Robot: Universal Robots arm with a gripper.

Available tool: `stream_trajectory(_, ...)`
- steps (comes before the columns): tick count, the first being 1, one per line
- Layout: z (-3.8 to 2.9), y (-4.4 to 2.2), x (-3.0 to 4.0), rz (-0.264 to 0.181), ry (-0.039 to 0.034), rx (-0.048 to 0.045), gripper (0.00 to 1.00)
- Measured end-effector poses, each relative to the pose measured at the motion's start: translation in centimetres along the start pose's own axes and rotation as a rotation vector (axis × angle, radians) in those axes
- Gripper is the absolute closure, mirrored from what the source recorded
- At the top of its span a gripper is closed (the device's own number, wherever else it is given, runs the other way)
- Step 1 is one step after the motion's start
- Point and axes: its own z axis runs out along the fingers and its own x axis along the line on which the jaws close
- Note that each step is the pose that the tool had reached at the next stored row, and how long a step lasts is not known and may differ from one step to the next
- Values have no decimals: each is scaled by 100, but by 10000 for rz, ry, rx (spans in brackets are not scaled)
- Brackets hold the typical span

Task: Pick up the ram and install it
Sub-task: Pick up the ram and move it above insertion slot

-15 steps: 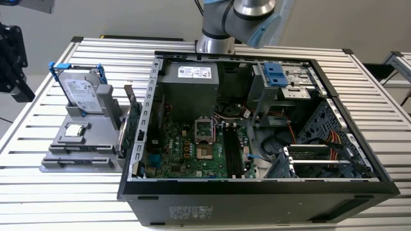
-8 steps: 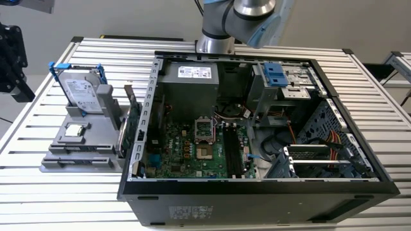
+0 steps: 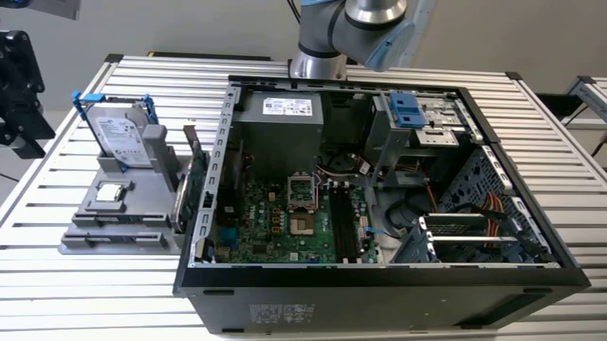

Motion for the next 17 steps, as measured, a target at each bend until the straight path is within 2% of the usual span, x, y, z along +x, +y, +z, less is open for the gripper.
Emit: stream_trajectory(17,0,0,0,-97,0,-3,0)
